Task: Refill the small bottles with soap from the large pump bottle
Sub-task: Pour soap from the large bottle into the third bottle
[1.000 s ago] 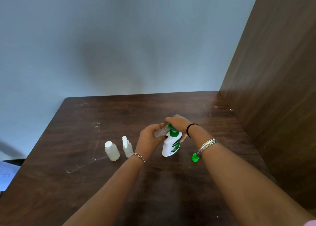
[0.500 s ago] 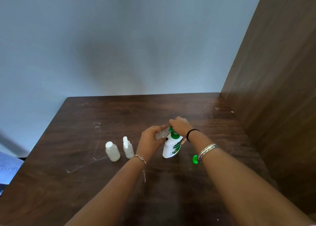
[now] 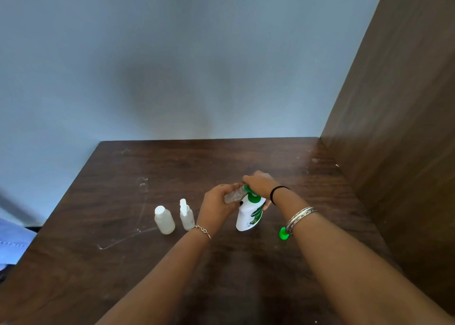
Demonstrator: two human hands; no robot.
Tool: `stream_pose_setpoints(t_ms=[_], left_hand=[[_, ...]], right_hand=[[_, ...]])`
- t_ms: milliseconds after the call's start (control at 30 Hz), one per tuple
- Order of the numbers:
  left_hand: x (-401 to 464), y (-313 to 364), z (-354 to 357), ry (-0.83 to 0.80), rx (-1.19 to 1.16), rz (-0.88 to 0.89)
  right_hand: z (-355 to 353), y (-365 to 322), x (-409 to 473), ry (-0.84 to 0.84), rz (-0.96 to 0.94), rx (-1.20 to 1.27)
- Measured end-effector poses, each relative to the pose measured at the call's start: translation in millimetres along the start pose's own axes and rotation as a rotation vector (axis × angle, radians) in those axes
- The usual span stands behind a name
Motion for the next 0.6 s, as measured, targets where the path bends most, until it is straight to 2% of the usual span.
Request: stream_pose_setpoints(t_ms=[100,267,433,600], left_hand=[[1.6,2.7,0.2,-0.016,-0.007,0.011],[1.4,0.3,1.8,-0.019,0.02,-0.011],[3.3,3.1,1.1,-0.015,0.004,0.002],[2.5,0.2,1.3,-0.02,0.043,-0.013]], right_hand=[[-1.8,-0.9,1.5,-0.062,0.009,-0.02],[-0.1,-0.1,1.7,0.089,-0.036,-0.055],[-2.9,-3.4,-4.2,-0.028,-0.001,-0.026],[-0.6,-2.6,-2.7,0.092,-0.037,-0.104]])
Point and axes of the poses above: each hand's wrist, its own x-axis towards the middle knuckle, its own z-axis out of the palm, y = z × x, the point moved 3 cm from there along x, towards the middle knuckle, and after that the axes turned 9 degrees about -y, right-handed, at the moved point
